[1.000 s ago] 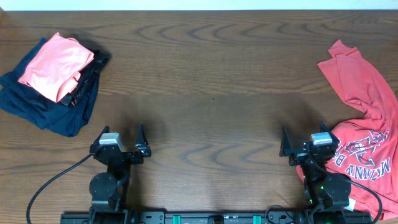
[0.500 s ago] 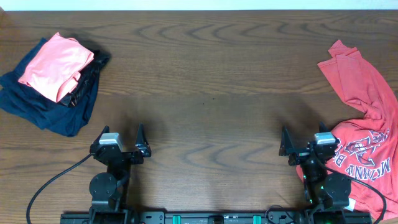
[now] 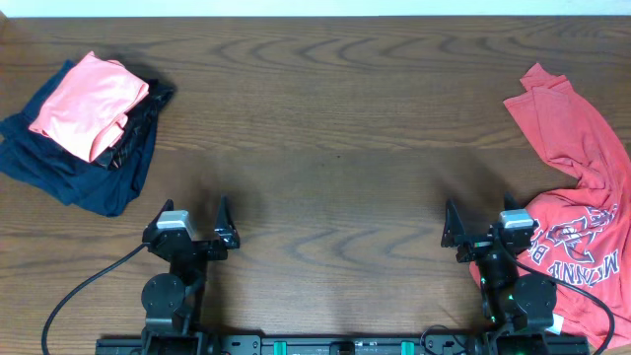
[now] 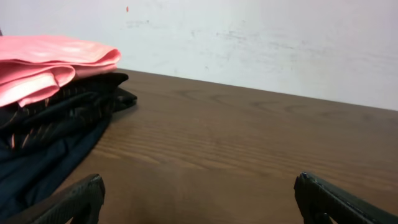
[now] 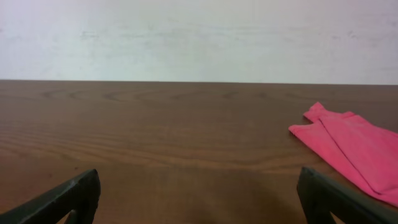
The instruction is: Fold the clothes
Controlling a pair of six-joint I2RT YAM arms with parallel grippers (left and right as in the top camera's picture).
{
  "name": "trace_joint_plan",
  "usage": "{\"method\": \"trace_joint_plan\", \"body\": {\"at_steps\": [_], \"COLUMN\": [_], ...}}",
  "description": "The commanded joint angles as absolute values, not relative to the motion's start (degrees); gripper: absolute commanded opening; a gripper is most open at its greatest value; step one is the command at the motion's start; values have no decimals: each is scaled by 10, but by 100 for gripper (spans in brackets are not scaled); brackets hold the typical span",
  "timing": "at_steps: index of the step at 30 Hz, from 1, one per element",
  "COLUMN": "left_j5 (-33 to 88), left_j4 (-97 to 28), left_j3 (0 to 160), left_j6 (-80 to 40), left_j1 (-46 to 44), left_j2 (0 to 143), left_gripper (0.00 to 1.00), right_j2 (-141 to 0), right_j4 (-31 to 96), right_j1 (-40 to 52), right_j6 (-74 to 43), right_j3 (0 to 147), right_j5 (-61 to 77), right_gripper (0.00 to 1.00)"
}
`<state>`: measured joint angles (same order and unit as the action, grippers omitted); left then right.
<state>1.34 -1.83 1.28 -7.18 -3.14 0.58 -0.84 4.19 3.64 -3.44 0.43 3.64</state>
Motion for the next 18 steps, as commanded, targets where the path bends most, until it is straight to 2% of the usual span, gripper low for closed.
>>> {"method": "trace_joint_plan", "body": {"at_steps": [1,9,15,18], "left_j5": [9,50,63,71], "left_j4": [-41,-52,-128,-207], "left_j3": [17,76,185,264], "left_j6": [-107,-115,-115,-115], "left_j1": [-29,-29,-29,-29], "left_j2": [5,81,205,283], "left_gripper": [98,98,98,98], "right_j2": [-7,-63,-207,-322], "right_j4": [65,152,224,307], "right_j1": [37,37,37,37], "right_j6": [-43,-42,-49,-63], "right_j3": [19,107,208,284], "right_j5": [44,6,6,6], "right_gripper": [99,99,99,99]}}
